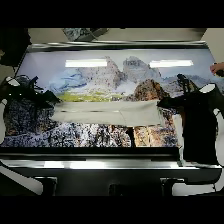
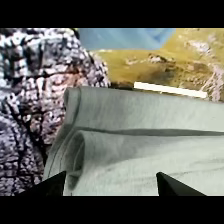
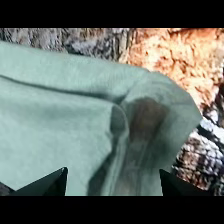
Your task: Fold the shirts.
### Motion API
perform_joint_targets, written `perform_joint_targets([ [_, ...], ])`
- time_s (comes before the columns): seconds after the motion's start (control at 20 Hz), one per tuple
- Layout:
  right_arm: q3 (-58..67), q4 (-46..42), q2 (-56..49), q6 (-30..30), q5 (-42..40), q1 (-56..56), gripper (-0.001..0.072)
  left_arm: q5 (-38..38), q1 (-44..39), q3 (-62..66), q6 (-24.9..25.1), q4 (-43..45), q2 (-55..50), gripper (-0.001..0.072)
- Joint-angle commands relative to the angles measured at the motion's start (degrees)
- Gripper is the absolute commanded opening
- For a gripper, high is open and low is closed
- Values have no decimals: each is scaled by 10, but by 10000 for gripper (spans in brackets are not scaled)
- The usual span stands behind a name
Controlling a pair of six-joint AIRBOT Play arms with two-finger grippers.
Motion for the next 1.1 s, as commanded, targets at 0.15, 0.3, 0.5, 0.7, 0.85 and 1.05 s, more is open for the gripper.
perform_joint_targets([
  [0.15,14,-50,-36,-2,104,-8,707,-13,-2,13,5,-2,71,671],
  [0.3,14,-26,-63,5,97,-8,707,-18,-5,13,5,-4,88,671],
  [0.5,14,-21,-76,6,83,-8,707,-18,-11,13,5,-4,92,671],
  [0.7,14,-33,-90,27,84,-8,706,-18,-19,13,5,-4,92,670],
  [0.85,14,-20,-108,38,77,-7,705,-21,-24,13,5,-4,92,670],
  [1.05,14,-16,-115,57,81,1,587,-23,-29,13,5,-6,92,670],
])
